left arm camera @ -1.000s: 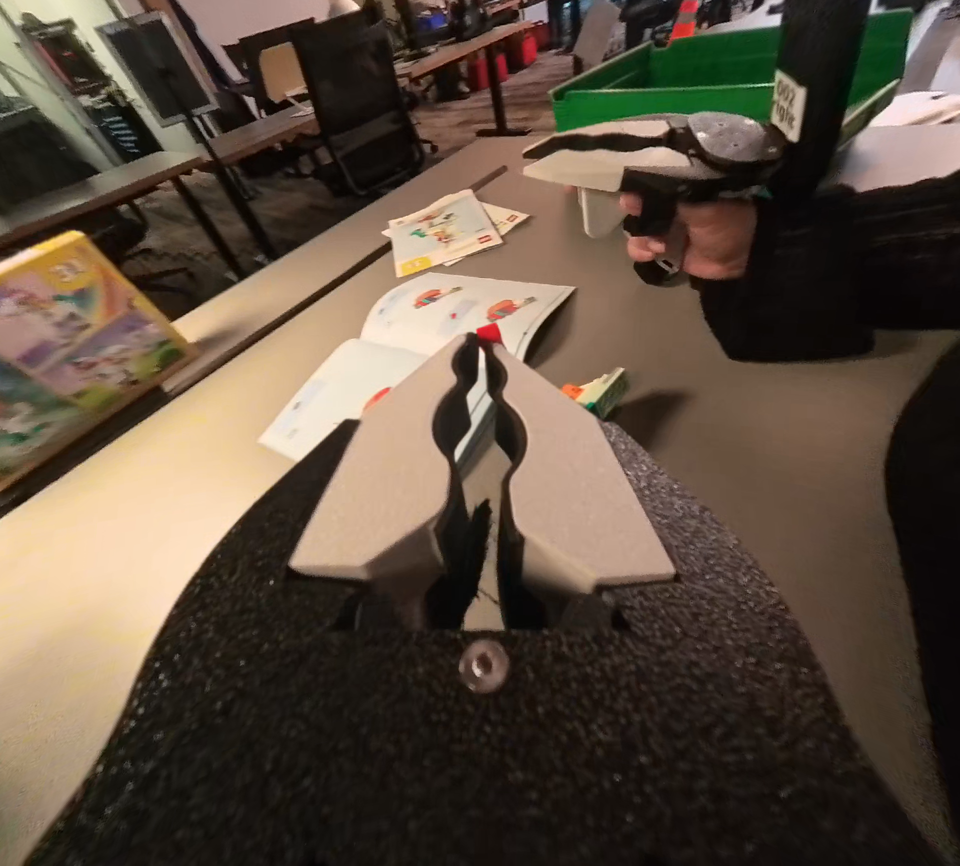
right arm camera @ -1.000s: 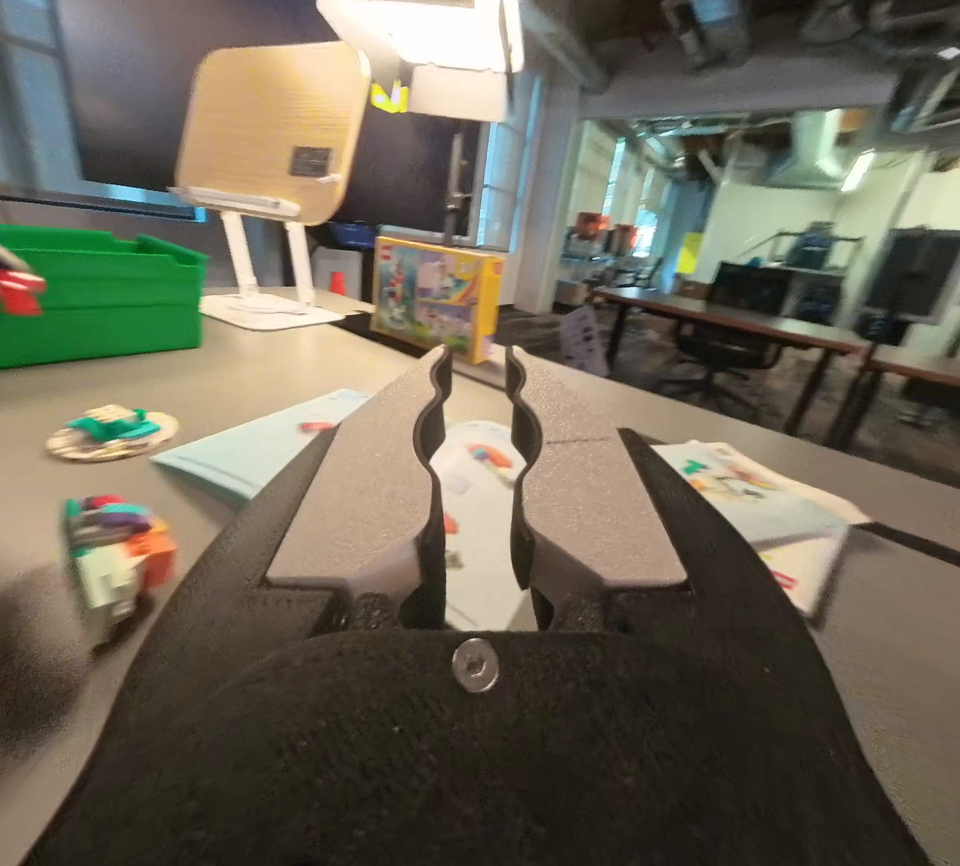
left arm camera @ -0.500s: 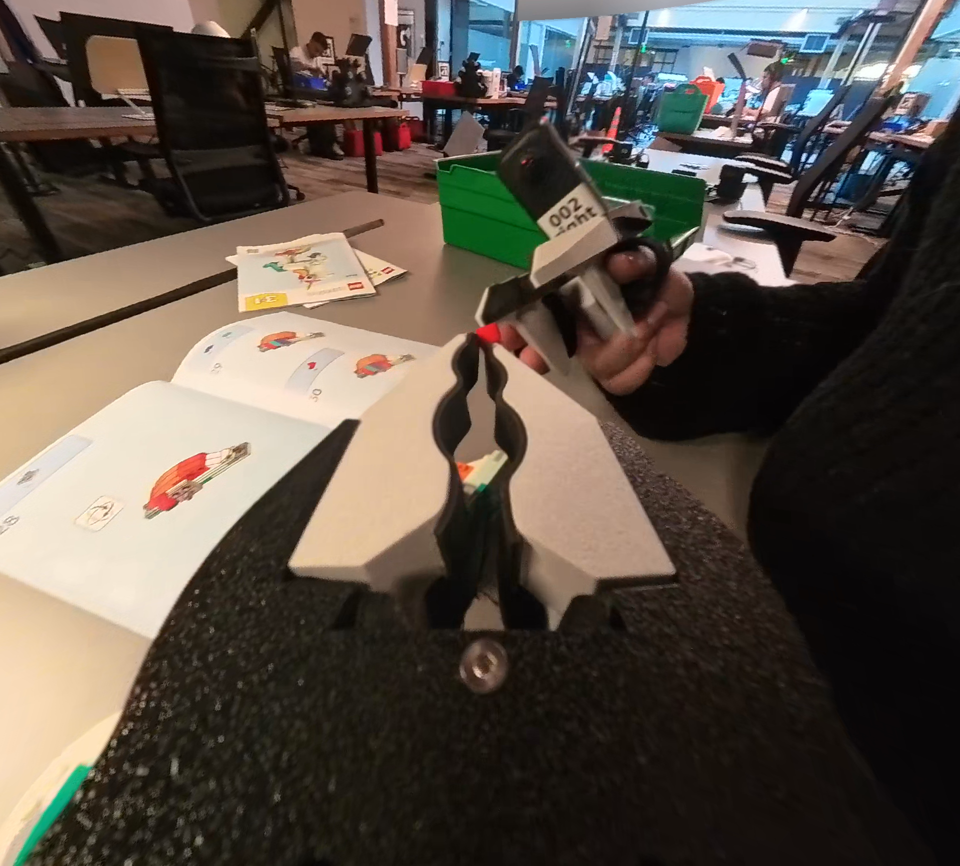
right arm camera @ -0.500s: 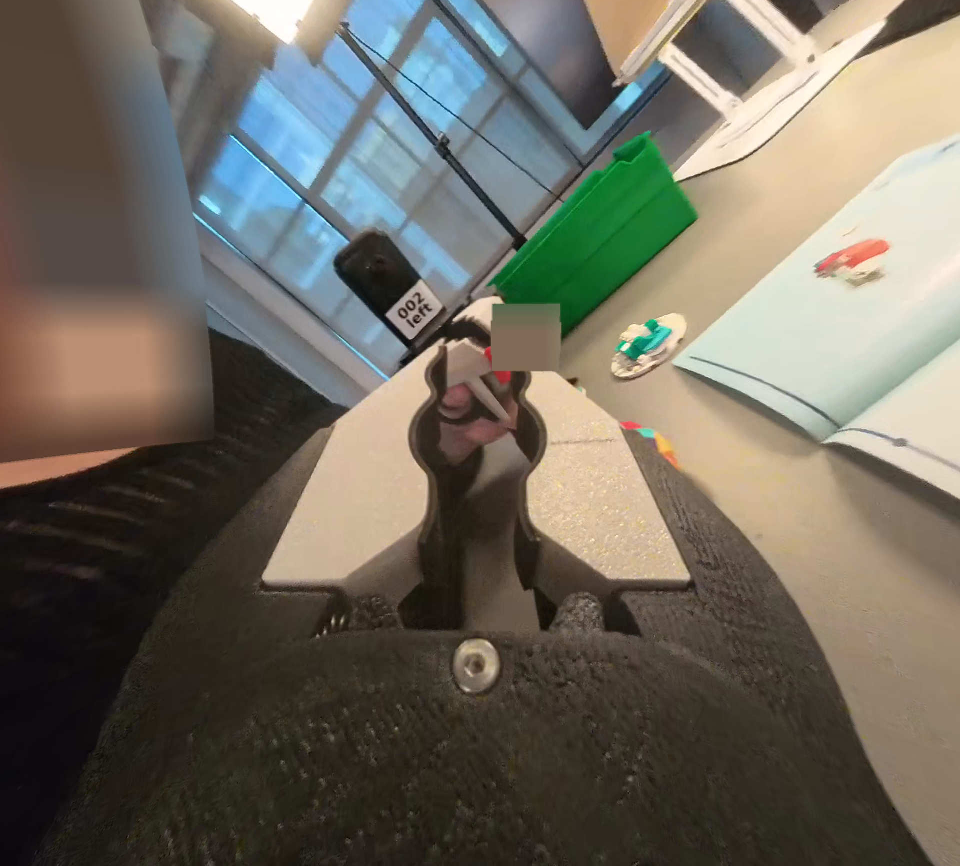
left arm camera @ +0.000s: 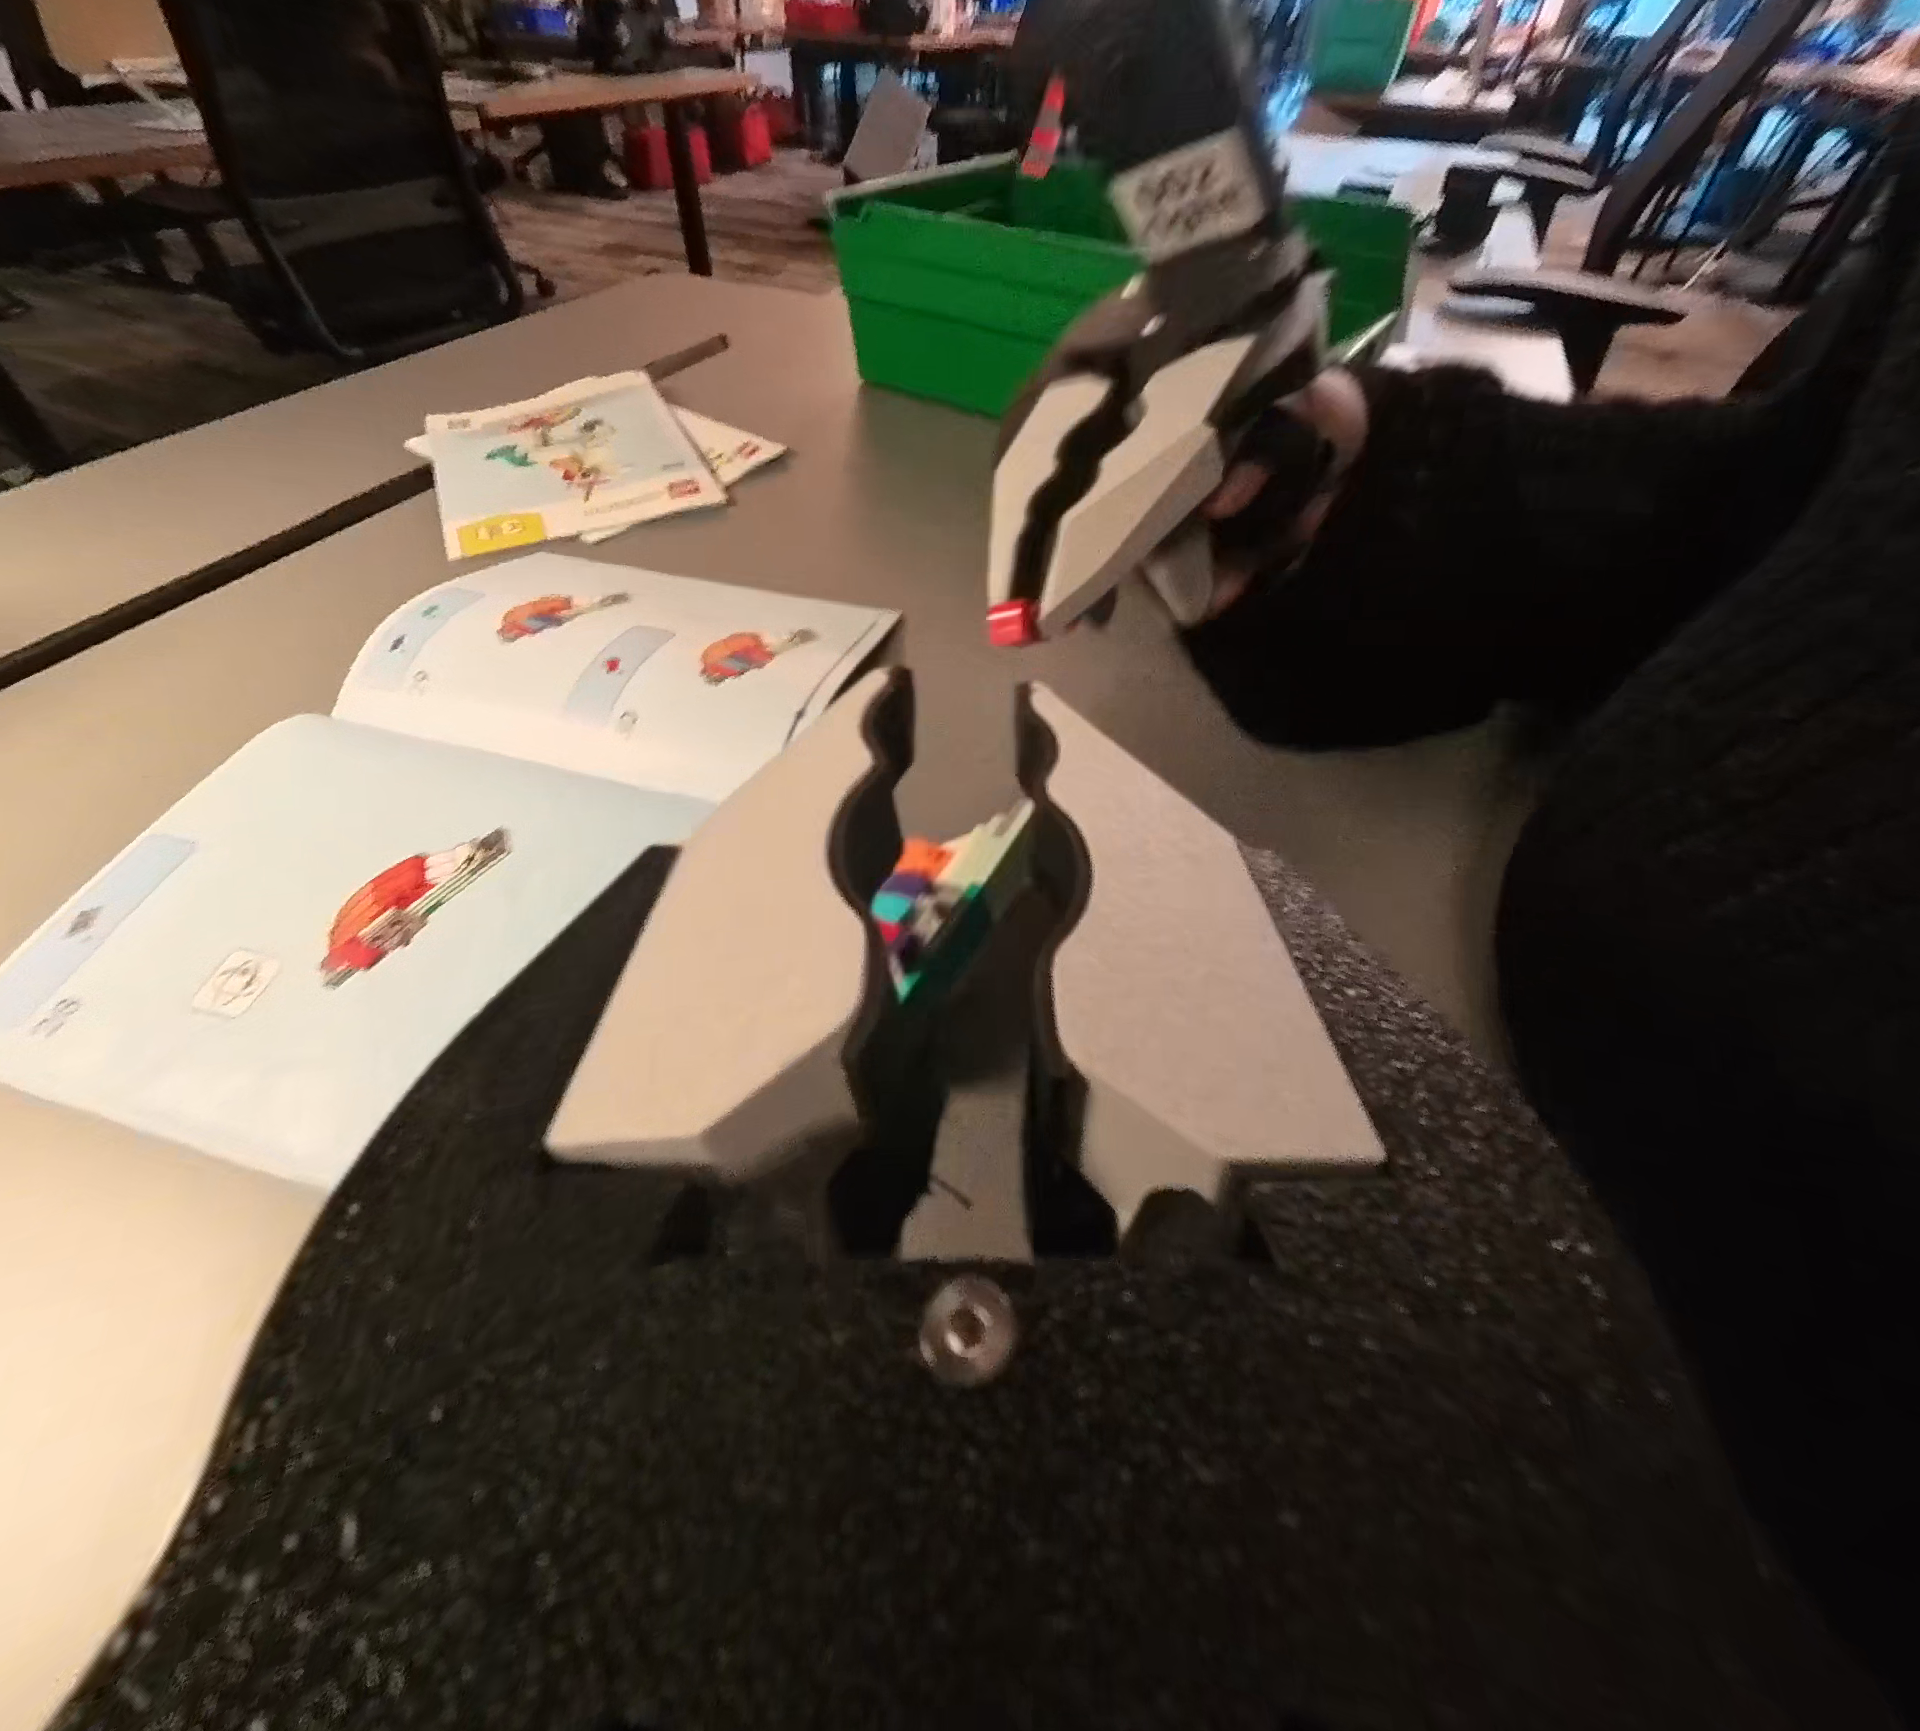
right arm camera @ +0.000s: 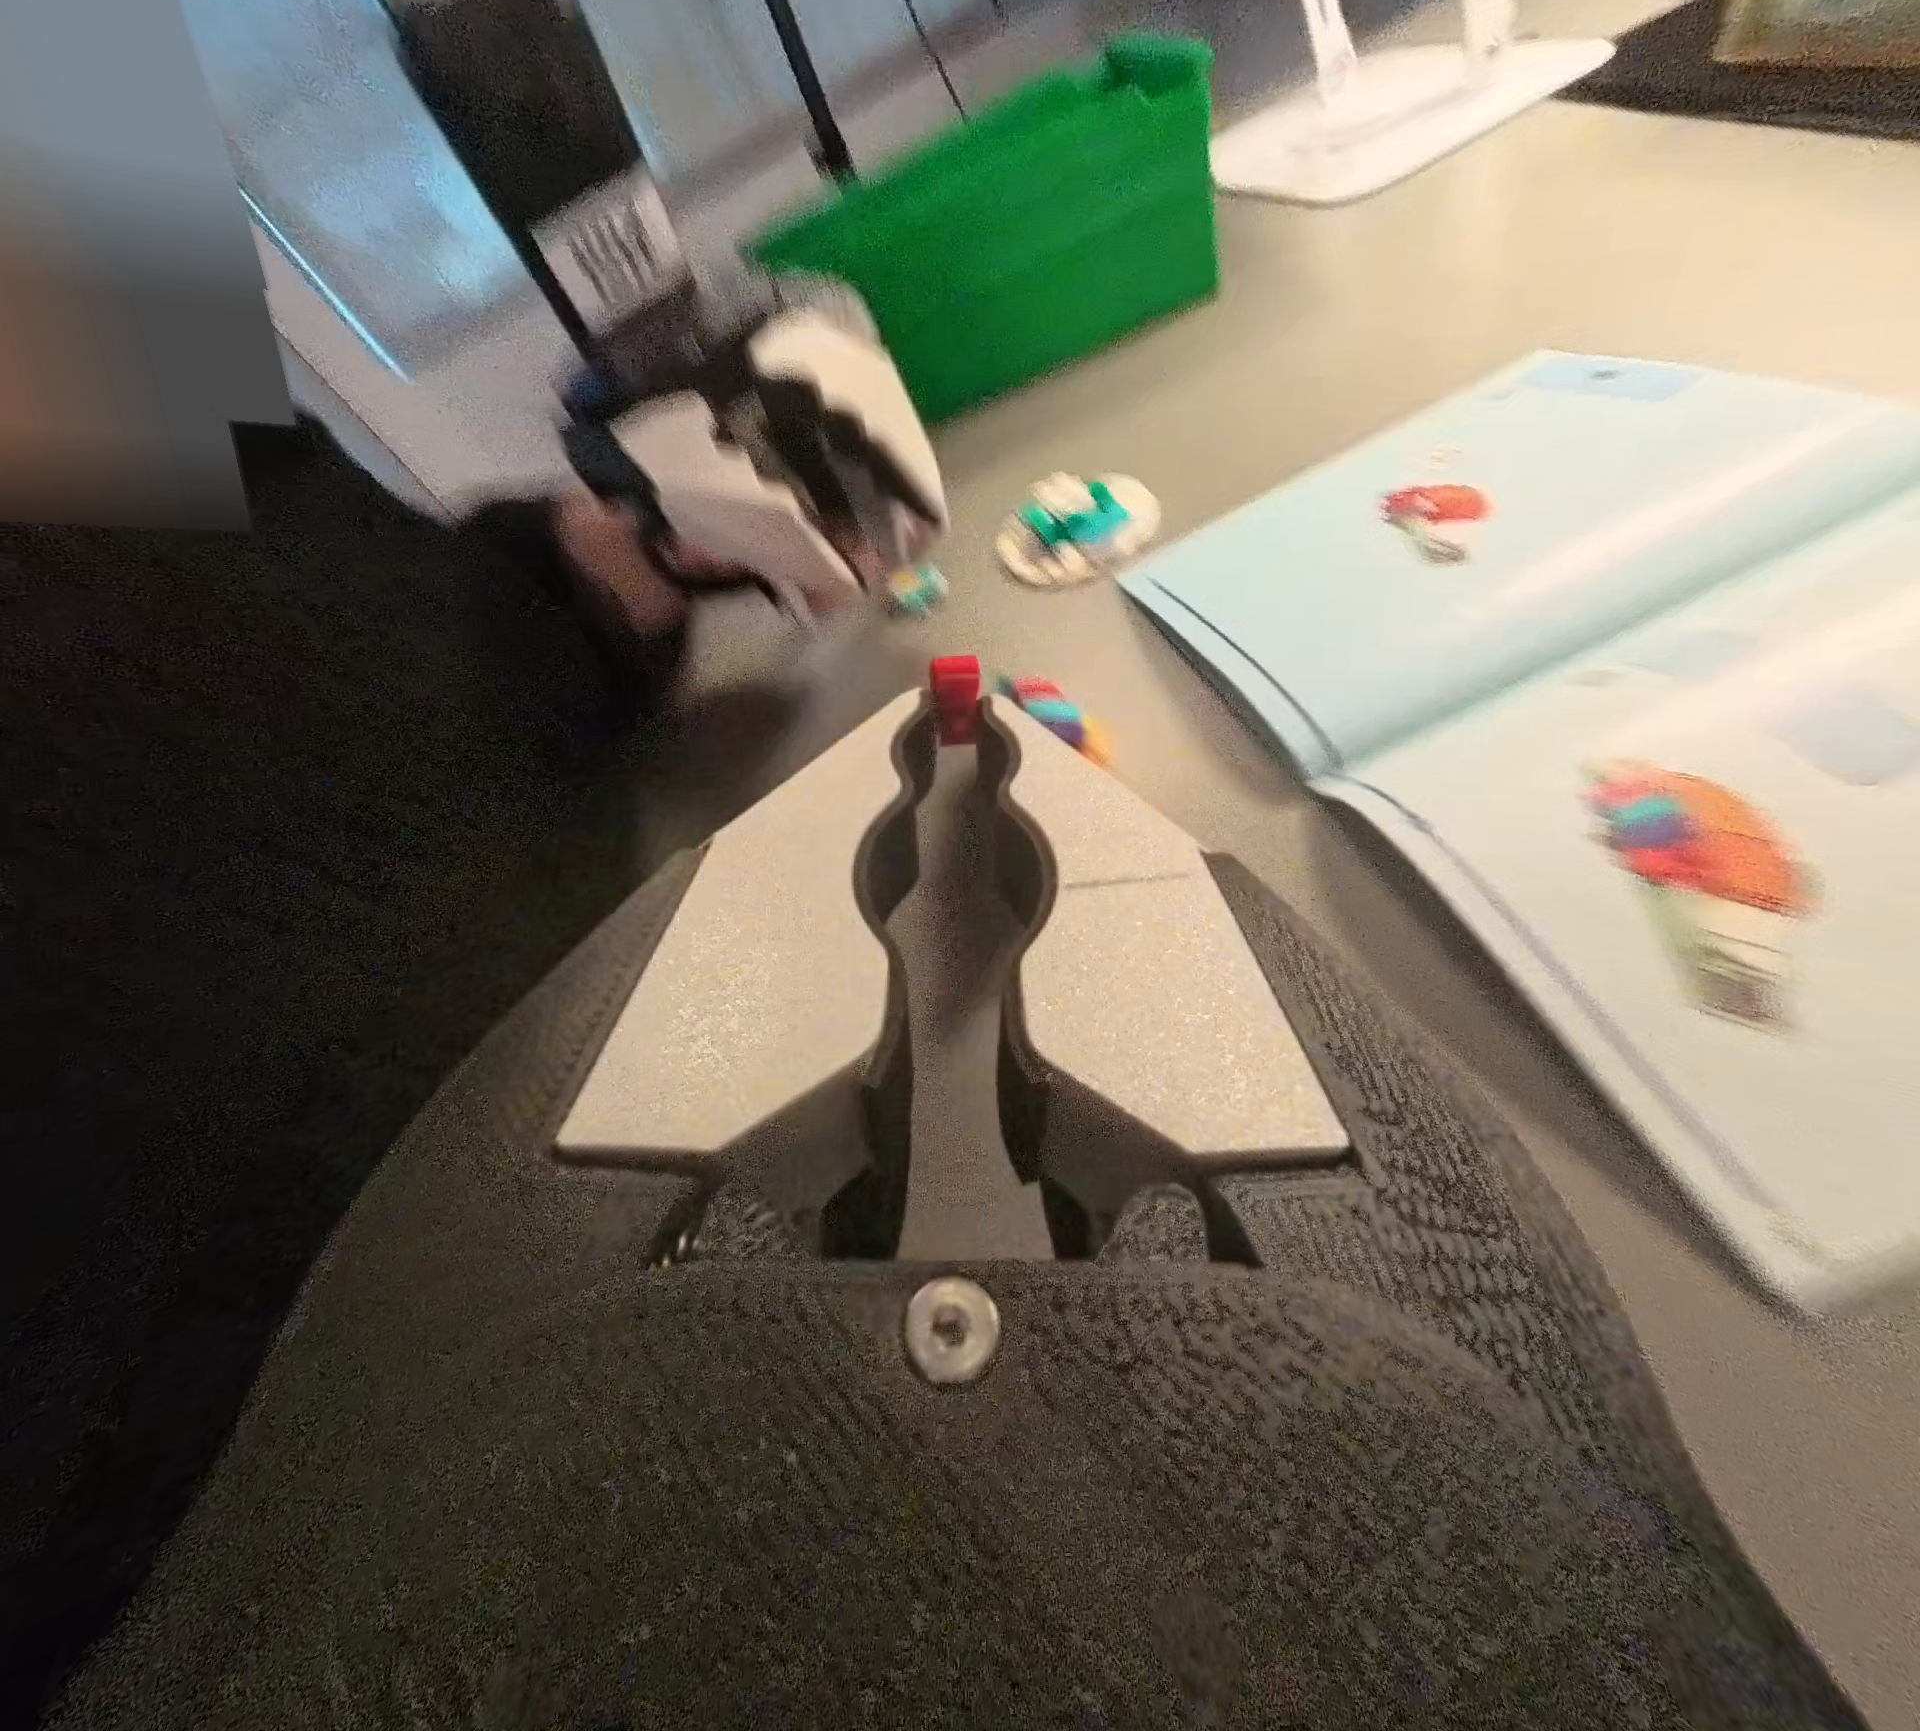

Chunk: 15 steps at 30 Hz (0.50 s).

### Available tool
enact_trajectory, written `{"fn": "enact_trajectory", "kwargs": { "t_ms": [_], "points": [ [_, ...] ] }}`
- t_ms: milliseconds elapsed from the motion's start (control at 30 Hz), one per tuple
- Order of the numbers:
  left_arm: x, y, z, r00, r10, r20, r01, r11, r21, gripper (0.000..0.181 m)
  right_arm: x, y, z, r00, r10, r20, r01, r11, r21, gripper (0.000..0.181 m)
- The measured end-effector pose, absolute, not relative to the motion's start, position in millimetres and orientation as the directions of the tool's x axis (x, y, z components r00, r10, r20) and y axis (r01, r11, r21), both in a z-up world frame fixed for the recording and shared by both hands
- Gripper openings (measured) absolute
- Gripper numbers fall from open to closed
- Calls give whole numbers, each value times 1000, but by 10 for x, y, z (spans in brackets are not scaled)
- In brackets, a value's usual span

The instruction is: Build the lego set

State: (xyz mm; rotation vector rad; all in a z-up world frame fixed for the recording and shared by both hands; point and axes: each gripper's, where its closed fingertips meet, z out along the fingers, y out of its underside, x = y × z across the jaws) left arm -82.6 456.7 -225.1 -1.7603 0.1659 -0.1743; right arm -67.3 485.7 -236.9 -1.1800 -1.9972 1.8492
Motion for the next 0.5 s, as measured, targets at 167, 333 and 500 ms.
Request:
{"fn": "enact_trajectory", "kwargs": {
  "t_ms": [167, 333, 500],
  "points": [
    [-1033, 4466, -2495, 982, -167, 84, 23, -337, -941, 36, -486, 5165, -2894, -706, 700, -105, 491, 377, -786, 6],
    [-1066, 4397, -2605, 975, -164, 150, 75, -391, -917, 39, -408, 5170, -3075, -756, 648, -93, 501, 480, -720, 6],
    [-1034, 4363, -2766, 972, -188, 139, 30, -488, -872, 33, -426, 5215, -3191, -759, 649, -48, 505, 540, -674, 7]
  ]
}}
